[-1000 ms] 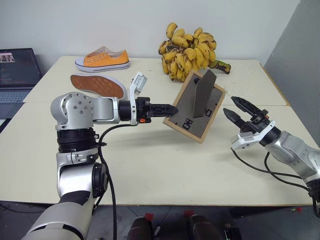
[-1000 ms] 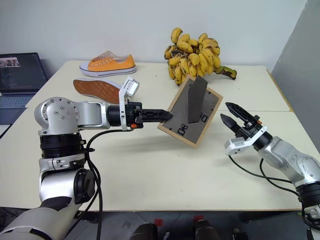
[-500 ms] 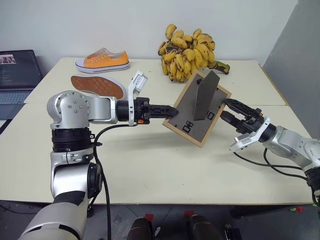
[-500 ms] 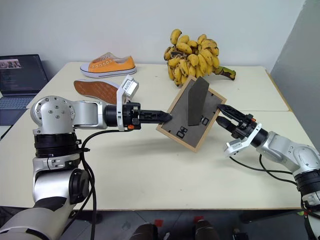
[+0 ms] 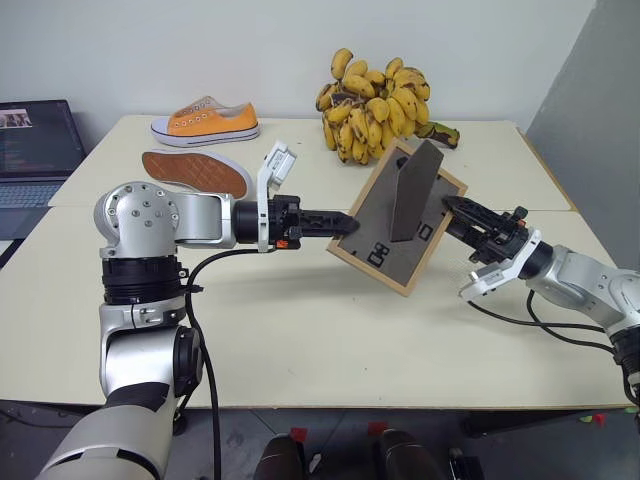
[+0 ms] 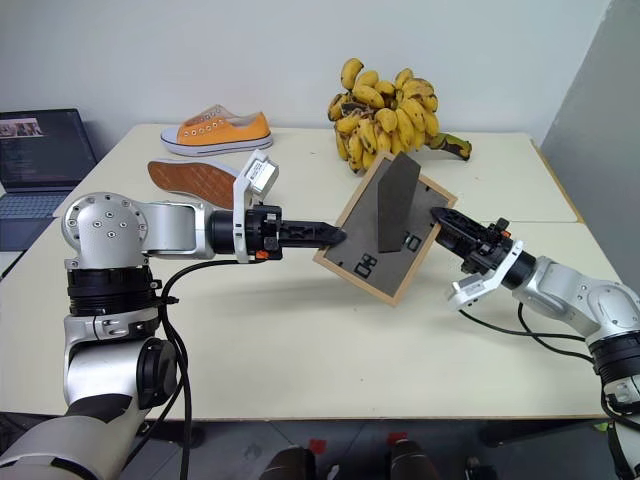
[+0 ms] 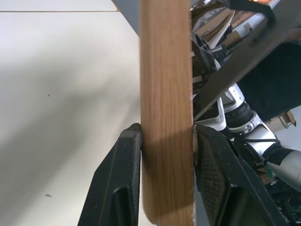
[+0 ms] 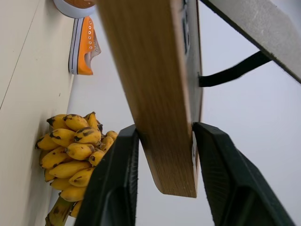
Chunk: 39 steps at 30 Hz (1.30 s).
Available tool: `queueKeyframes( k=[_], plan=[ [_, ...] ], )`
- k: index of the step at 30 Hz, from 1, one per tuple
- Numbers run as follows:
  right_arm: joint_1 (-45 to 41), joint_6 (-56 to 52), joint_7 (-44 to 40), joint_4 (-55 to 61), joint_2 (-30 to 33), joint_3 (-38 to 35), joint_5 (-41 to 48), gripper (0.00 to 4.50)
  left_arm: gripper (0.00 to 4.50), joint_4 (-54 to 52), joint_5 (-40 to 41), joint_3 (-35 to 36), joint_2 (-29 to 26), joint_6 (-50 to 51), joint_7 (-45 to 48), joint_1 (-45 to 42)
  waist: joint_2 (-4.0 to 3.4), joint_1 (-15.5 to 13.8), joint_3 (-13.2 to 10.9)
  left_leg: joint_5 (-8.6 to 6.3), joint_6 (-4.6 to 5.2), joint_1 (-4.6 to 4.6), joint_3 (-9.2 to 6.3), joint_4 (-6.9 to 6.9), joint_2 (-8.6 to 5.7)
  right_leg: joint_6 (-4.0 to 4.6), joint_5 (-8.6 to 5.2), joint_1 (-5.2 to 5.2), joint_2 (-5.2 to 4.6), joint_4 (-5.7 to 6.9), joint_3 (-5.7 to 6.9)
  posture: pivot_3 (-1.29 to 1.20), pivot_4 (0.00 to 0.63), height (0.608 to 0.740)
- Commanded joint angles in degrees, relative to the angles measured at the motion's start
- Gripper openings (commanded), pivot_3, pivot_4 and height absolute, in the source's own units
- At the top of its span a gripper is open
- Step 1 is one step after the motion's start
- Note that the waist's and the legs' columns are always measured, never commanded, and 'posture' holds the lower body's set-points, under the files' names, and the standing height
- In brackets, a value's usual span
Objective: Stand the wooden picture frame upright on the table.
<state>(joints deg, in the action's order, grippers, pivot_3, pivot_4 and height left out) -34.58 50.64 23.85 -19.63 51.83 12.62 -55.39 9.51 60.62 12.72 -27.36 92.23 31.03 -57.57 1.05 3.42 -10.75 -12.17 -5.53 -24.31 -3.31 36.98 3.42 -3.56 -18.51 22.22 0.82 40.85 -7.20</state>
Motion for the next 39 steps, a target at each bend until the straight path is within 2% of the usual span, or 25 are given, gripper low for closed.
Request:
queueKeyframes(
  k=[1, 18, 20, 21, 27, 31, 35, 37, 39],
  plan=[
    [-1.20, 0.43, 0.35, 1.63, 0.14, -0.69, 0.92, 1.32, 1.30, -1.65, 2.24, 0.24, -0.24, 0.27, -0.41, -0.84, 0.00, -0.01, 0.00, 0.00, 0.00, 0.00, 0.00, 0.00, 0.00, 0.00, 0.00, 0.00, 0.00, 0.00, 0.00, 0.00, 0.150, 0.740],
    [-1.59, -1.29, 0.14, 1.57, 0.21, -0.68, 0.10, 1.31, 1.30, -2.01, 0.90, 0.94, 0.69, 0.26, -0.58, -0.55, 0.00, -0.01, 0.00, 0.01, 0.00, 0.00, 0.00, 0.00, 0.00, 0.00, 0.00, 0.00, 0.00, 0.00, 0.00, 0.00, 0.150, 0.740],
    [-1.75, -1.29, -0.17, 1.37, 0.13, -0.70, 0.48, 1.31, 1.98, -1.74, 0.22, 1.64, 0.97, -0.33, -0.98, -0.55, 0.00, -0.01, 0.00, 0.01, 0.00, 0.00, 0.00, 0.00, 0.00, 0.00, 0.00, 0.00, 0.00, 0.00, 0.00, 0.00, 0.150, 0.740],
    [-1.83, -1.30, -0.29, 1.31, 0.08, -0.69, 0.58, 1.31, 2.02, -1.51, 0.08, 2.06, 1.11, -0.44, -1.06, -0.65, 0.00, -0.01, 0.00, 0.01, 0.00, 0.00, 0.00, 0.00, 0.00, 0.00, 0.00, 0.00, 0.00, 0.01, 0.00, 0.00, 0.150, 0.740],
    [-2.13, -1.10, -0.97, 0.86, -0.29, -0.87, 1.11, 1.31, 3.39, -3.43, 0.01, 1.89, 0.98, -1.19, -0.45, -0.69, 0.00, -0.01, 0.00, 0.01, 0.00, 0.00, 0.00, 0.00, 0.00, 0.00, 0.00, 0.00, 0.00, 0.01, 0.00, 0.00, 0.150, 0.740],
    [-2.77, -0.83, -1.12, -0.19, -0.65, -0.59, 1.18, 1.31, 3.39, -4.36, -1.38, 1.87, 0.17, -4.32, -0.12, -0.10, 0.00, -0.01, 0.00, 0.01, -0.01, 0.00, 0.00, 0.00, 0.00, 0.00, 0.00, 0.00, 0.00, 0.01, 0.00, 0.00, 0.150, 0.740],
    [-4.34, -0.02, -1.97, -1.89, -1.35, 0.10, 1.93, 1.31, 3.39, -9.07, -5.04, 1.85, -3.05, -14.93, 3.26, 2.15, 0.00, 0.02, 0.00, 0.02, -0.03, 0.02, 0.01, -0.01, 0.01, 0.00, 0.00, 0.00, 0.00, 0.01, -0.01, 0.00, 0.150, 0.740],
    [-5.93, 1.21, -3.74, -4.22, -2.50, 0.87, 4.06, 1.31, 3.39, -11.18, -6.34, 5.31, -6.08, -21.52, 5.51, 3.68, 0.00, 0.24, 0.00, 0.05, -0.07, 0.04, 0.05, -0.03, 0.02, 0.01, 0.00, 0.00, 0.00, 0.00, -0.03, 0.00, 0.150, 0.740],
    [-7.67, 3.19, -8.89, -7.77, -4.88, 2.19, 10.37, 1.31, 3.39, -12.82, -6.27, 10.01, -9.16, -24.78, 5.91, 6.54, 0.04, 0.88, -0.02, 0.05, -0.07, 0.06, 0.08, -0.04, 0.03, 0.02, -0.01, 0.00, 0.00, 0.01, -0.04, 0.00, 0.150, 0.740]
  ],
)
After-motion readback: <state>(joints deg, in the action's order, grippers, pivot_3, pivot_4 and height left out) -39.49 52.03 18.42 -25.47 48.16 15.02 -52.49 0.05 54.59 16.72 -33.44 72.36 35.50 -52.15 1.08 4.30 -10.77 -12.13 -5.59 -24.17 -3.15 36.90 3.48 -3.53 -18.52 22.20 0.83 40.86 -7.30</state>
